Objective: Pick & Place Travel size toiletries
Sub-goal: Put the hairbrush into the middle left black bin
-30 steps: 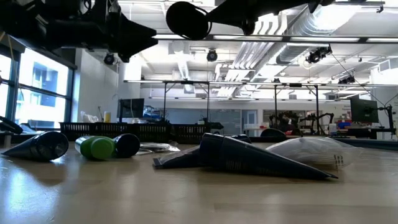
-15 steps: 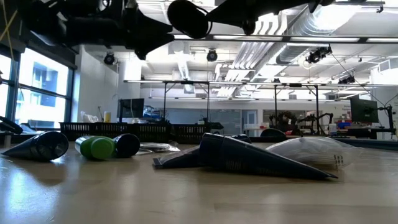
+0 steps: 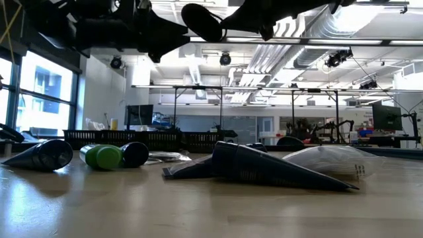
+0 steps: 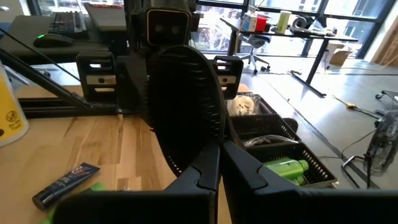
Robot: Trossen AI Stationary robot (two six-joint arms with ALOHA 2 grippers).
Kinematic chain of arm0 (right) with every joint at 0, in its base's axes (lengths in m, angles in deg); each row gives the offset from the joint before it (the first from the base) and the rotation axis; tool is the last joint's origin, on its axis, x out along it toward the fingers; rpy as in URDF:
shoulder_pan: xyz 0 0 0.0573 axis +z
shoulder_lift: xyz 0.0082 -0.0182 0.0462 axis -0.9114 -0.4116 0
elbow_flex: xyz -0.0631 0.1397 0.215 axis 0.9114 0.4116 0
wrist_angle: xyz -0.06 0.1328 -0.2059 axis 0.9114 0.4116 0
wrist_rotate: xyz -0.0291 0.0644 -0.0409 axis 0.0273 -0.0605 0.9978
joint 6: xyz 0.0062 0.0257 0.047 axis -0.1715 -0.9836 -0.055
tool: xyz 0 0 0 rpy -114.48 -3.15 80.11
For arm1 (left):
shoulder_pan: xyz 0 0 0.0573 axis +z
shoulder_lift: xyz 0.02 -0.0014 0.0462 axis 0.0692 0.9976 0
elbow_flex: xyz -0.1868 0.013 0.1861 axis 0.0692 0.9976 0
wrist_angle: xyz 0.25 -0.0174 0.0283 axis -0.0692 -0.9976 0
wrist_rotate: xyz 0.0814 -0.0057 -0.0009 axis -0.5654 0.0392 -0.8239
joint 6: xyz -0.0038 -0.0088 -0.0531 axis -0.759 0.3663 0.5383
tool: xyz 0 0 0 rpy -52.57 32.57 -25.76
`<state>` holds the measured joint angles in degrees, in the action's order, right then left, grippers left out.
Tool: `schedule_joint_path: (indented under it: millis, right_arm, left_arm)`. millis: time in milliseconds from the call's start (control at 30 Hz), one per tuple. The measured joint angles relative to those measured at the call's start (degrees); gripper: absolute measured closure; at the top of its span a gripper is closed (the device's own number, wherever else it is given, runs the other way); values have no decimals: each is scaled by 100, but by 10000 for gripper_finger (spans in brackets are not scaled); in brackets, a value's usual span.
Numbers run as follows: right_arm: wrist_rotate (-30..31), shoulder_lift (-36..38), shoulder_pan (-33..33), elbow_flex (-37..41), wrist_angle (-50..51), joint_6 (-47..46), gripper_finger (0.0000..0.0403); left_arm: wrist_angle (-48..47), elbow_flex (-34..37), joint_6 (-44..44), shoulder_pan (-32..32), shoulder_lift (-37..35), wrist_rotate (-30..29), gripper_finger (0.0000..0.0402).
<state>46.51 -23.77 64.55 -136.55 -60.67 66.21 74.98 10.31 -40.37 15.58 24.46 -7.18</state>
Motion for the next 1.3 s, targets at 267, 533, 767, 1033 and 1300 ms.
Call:
schedule_joint_path:
  millis: [267, 533, 767, 1033, 1300]
  right_arm:
    - [113, -2, 2, 0, 13, 0, 399]
    - [117, -2, 2, 0, 13, -9, 399]
    - [-48, -2, 2, 0, 9, -22, 399]
    - [-236, -2, 2, 0, 7, -173, 399]
    - [-255, -215, -59, -2, 105, -604, 399]
  left_arm:
    - [-130, -2, 2, -1, 0, -15, 218]
    - [-137, -2, 18, -1, 0, 260, 218]
    - [-107, -2, 20, -1, -2, 329, 218]
    - [214, -33, 20, -1, -2, 211, 218]
    - [95, -227, 24, -1, 367, 184, 218]
